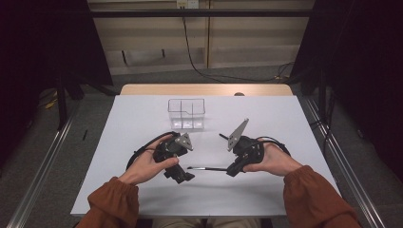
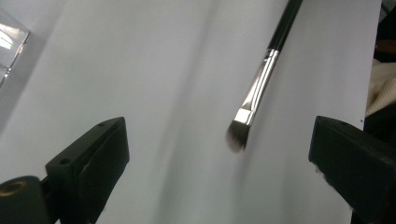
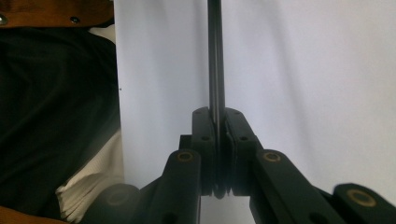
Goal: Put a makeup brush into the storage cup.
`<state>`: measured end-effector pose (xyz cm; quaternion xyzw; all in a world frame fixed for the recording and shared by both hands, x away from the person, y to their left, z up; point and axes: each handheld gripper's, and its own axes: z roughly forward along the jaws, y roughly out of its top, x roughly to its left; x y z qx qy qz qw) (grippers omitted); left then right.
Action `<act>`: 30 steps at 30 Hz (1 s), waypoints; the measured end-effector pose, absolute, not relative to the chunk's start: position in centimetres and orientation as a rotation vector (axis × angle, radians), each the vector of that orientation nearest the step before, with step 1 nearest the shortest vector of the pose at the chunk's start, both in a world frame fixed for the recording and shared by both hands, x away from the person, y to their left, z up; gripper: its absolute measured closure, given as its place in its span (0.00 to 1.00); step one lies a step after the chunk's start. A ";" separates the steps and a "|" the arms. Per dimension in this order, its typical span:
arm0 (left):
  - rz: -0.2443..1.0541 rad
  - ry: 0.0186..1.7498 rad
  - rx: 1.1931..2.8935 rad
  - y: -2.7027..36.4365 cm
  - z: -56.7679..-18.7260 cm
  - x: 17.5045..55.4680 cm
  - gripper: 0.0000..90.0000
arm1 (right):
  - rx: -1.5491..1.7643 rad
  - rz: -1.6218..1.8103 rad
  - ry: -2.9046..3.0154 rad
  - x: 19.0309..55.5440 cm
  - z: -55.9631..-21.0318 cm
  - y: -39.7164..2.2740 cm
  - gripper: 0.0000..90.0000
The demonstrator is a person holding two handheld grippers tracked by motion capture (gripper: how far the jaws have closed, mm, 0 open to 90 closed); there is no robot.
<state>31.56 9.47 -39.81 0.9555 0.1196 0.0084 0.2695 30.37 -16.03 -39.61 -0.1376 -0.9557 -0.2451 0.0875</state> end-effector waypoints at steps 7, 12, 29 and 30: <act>0.055 0.354 2.531 10.4 -39.8 31.2 0.06 | -0.439 -0.747 -2.837 30.0 -39.9 -16.8 0.93; 0.057 0.368 2.506 11.0 -39.9 30.8 0.05 | -0.474 -0.767 -2.837 29.6 -40.0 -17.4 0.93; 0.089 0.460 2.434 12.7 -40.3 30.5 0.05 | -0.609 -0.907 -2.831 28.4 -40.4 -19.2 0.93; 0.090 0.466 2.426 12.7 -40.3 30.4 0.05 | -0.599 -0.928 -2.832 28.4 -40.4 -19.2 0.93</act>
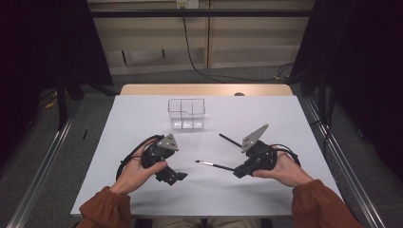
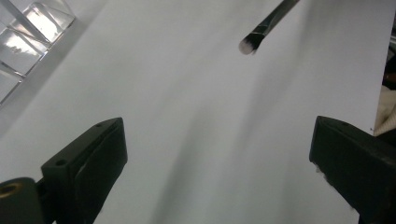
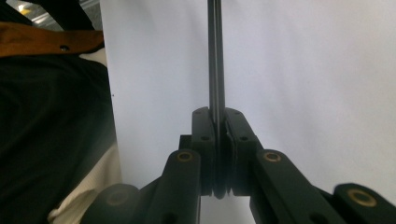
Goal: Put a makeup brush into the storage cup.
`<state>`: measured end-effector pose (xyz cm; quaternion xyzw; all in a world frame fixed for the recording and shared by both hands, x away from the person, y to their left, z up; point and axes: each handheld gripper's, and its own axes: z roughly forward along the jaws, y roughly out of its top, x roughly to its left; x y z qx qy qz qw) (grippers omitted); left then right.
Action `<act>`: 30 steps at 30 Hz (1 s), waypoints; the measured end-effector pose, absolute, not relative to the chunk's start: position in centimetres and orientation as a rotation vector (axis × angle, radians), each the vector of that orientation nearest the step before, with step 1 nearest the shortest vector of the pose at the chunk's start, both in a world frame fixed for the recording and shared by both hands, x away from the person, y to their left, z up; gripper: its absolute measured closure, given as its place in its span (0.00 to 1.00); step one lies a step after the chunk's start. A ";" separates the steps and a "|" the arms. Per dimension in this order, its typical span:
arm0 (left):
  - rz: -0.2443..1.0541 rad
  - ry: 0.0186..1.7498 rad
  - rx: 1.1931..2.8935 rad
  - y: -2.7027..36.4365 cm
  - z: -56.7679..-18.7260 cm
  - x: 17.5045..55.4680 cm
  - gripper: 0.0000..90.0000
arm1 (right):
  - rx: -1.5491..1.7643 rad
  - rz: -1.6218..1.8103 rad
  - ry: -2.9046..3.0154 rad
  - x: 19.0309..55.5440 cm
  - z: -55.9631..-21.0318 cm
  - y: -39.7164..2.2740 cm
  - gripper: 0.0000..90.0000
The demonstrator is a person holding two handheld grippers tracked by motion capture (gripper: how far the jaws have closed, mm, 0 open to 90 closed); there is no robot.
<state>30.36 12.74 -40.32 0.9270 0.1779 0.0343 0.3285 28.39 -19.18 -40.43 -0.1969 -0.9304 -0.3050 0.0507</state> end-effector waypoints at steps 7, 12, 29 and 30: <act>0.109 0.478 2.391 13.2 -40.2 29.7 0.05 | -0.656 -1.010 -2.826 27.9 -40.9 -19.3 0.93; 0.111 0.503 2.357 13.7 -40.5 29.5 0.04 | -0.688 -1.077 -2.808 27.7 -41.0 -19.5 0.93; 0.110 0.541 2.341 14.1 -41.4 29.8 0.04 | -0.727 -1.363 -2.708 27.3 -41.7 -19.4 0.93; 0.109 0.547 2.337 14.1 -41.4 29.8 0.04 | -0.722 -1.393 -2.706 27.2 -41.7 -19.3 0.93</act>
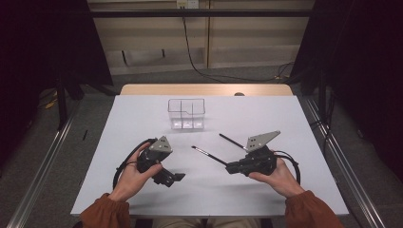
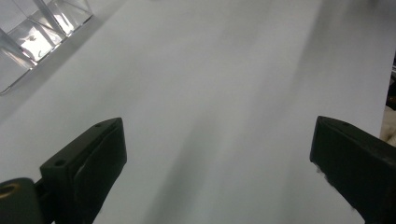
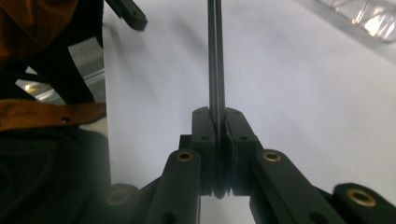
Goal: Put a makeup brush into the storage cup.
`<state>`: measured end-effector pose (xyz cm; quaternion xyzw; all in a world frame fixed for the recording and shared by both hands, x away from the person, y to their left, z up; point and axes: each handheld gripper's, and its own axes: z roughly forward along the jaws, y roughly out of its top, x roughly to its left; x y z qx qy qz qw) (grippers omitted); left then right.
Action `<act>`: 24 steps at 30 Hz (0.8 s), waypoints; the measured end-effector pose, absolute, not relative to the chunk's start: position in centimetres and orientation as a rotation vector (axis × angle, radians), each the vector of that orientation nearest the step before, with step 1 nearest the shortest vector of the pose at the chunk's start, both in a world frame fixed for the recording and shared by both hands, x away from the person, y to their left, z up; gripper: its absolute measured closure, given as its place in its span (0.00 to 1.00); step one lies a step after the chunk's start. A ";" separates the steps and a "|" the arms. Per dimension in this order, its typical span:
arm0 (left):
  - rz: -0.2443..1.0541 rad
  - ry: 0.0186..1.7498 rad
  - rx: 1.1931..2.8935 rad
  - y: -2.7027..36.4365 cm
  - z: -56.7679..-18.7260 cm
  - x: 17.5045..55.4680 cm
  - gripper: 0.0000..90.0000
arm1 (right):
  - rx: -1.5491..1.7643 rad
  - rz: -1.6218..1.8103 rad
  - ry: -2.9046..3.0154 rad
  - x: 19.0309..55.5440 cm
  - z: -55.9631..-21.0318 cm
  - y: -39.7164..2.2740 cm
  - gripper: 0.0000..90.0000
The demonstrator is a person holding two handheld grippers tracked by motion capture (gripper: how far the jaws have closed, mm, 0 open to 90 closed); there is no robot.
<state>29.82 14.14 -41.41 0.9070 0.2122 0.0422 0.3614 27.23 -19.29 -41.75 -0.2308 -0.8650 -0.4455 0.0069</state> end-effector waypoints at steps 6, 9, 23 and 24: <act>0.108 0.548 2.326 14.3 -41.6 29.8 0.04 | -0.742 -1.471 -2.696 27.1 -41.9 -19.0 0.93; 0.119 0.550 2.328 14.1 -41.8 29.8 0.04 | -0.756 -1.498 -2.681 27.0 -42.1 -18.9 0.93; 0.132 0.566 2.271 14.2 -41.7 29.4 0.04 | -0.810 -1.691 -2.617 26.5 -42.5 -19.1 0.93; 0.125 0.568 2.247 14.3 -41.6 29.3 0.04 | -0.807 -1.696 -2.612 26.5 -42.5 -19.0 0.93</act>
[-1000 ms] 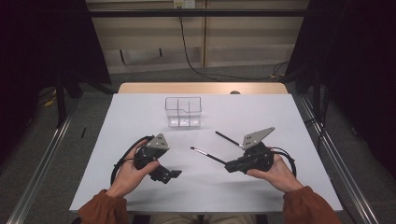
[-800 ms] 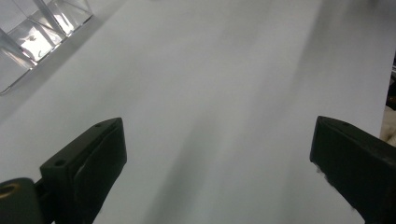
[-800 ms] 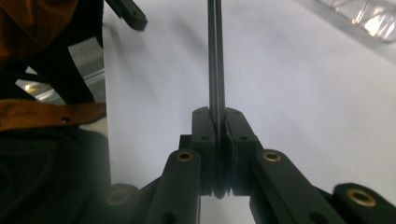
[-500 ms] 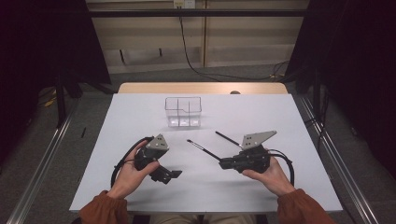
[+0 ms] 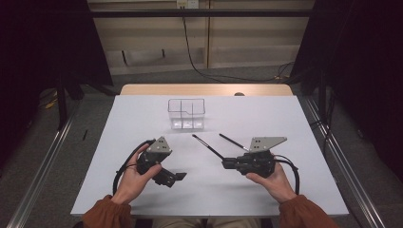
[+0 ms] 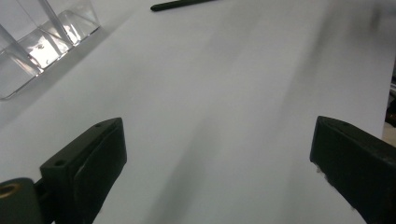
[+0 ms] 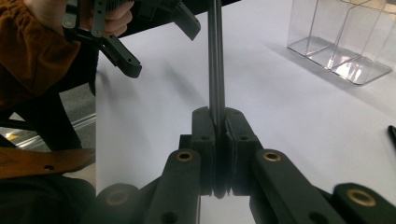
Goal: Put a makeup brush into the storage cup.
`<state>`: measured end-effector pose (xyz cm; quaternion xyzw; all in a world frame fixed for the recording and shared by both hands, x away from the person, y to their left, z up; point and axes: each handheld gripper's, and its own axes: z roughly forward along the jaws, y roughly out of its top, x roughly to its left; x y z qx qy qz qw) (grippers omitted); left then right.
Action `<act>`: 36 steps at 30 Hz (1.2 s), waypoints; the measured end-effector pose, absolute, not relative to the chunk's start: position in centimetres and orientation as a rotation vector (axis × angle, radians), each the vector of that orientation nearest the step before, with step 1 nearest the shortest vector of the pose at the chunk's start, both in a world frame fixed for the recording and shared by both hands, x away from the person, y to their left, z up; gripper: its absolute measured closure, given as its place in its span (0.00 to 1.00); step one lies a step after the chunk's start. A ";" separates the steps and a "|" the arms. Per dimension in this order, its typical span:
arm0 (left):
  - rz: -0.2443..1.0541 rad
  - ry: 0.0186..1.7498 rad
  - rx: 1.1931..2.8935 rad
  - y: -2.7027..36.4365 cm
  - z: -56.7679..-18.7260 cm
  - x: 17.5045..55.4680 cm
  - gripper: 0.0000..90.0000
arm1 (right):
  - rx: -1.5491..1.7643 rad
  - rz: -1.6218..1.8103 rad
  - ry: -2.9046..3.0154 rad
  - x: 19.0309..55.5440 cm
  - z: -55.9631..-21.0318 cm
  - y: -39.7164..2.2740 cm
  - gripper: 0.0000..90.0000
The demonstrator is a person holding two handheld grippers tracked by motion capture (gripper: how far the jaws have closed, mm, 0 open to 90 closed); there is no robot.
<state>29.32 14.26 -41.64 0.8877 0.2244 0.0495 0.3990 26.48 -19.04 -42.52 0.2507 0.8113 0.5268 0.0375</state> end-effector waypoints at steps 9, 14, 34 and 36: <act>0.133 0.584 2.088 14.6 -40.9 29.0 0.04 | 0.762 1.648 2.466 26.5 -42.5 -18.8 0.93; 0.094 0.560 2.030 14.3 -40.7 29.0 0.04 | 0.752 1.669 2.458 26.5 -42.4 -18.5 0.93; 0.169 0.537 1.892 12.4 -39.7 28.9 0.04 | 0.725 1.692 2.452 26.4 -42.5 -18.2 0.93; 0.168 0.522 1.873 12.1 -39.6 28.9 0.04 | 0.721 1.697 2.454 26.4 -42.5 -18.1 0.93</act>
